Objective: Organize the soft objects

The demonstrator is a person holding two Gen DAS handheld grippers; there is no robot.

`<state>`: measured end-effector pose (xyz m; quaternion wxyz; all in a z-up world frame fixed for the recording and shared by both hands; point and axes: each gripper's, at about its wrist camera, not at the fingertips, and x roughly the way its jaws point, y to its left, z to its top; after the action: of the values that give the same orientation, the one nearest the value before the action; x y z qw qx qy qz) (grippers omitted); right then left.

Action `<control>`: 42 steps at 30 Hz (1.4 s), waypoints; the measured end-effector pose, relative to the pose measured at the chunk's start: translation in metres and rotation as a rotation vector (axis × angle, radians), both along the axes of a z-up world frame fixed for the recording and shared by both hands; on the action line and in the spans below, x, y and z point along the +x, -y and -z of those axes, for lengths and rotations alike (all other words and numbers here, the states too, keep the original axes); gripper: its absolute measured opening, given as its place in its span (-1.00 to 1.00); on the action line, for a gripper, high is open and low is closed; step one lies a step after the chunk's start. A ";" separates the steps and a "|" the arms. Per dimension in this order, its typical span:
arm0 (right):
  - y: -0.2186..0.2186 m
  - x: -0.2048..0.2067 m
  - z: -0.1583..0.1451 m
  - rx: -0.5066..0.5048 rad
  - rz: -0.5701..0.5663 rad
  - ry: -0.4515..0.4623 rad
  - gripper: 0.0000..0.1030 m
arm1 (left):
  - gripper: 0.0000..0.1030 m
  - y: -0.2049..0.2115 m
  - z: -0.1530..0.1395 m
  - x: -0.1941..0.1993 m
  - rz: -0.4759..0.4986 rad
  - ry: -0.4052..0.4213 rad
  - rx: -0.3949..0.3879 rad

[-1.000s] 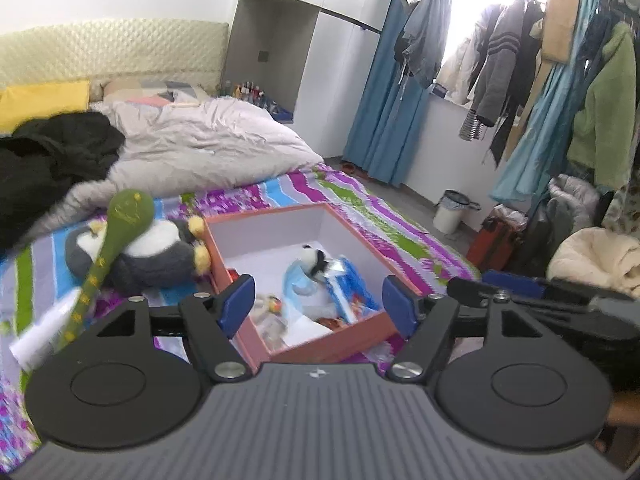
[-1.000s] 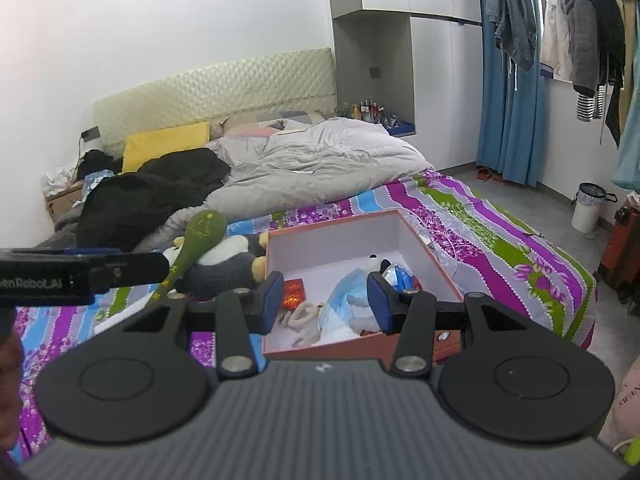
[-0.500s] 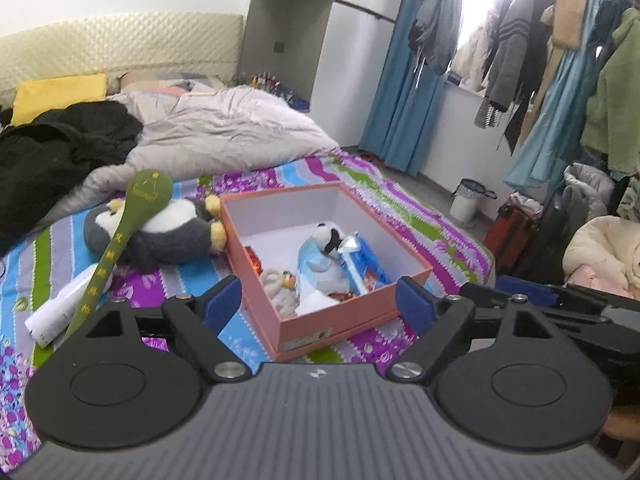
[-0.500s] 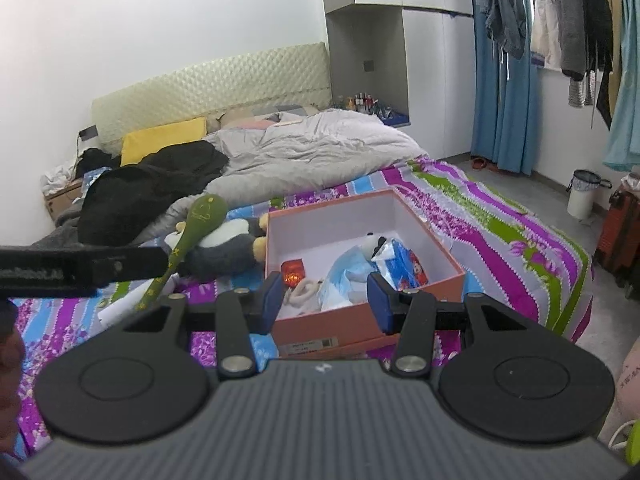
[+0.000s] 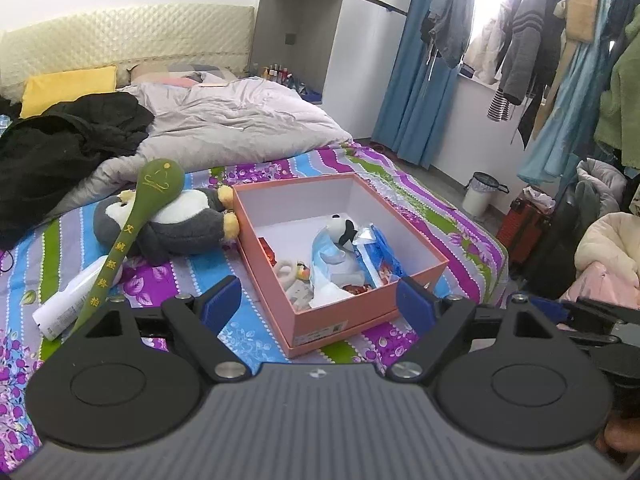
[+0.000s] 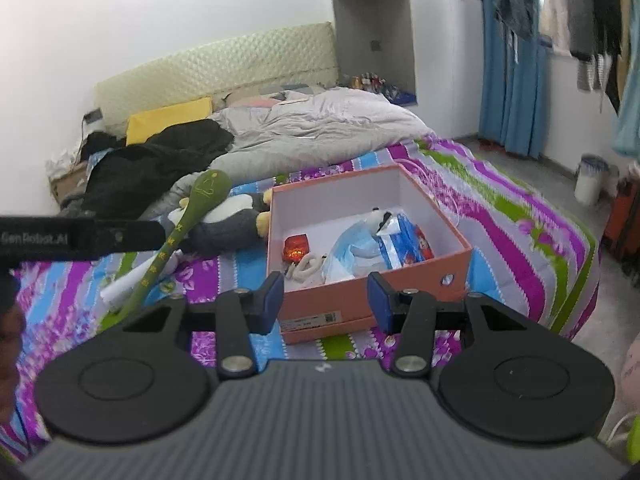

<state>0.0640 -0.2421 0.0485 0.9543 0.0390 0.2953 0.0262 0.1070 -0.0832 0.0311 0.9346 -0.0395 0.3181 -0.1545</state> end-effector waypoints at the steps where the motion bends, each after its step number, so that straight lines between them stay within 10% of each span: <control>1: -0.001 -0.001 -0.001 0.001 -0.003 0.009 -0.05 | 0.70 0.001 0.000 0.000 -0.005 -0.001 -0.002; 8: 0.002 0.004 0.000 0.025 0.007 -0.011 -0.04 | 0.79 -0.002 -0.001 0.001 -0.013 -0.001 -0.016; 12: 0.010 0.006 0.002 0.038 0.030 0.005 0.88 | 0.88 -0.006 0.001 -0.003 -0.028 0.006 -0.010; 14: 0.011 0.007 0.002 0.026 0.042 0.008 1.00 | 0.93 -0.007 0.003 -0.005 -0.030 0.004 -0.004; 42: -0.004 0.006 -0.005 -0.005 0.021 -0.029 1.00 | 1.00 -0.004 0.002 0.000 -0.059 -0.039 0.039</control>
<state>0.0703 -0.2379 0.0532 0.9503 0.0400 0.3085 0.0151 0.1075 -0.0790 0.0287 0.9329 -0.0337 0.3378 -0.1199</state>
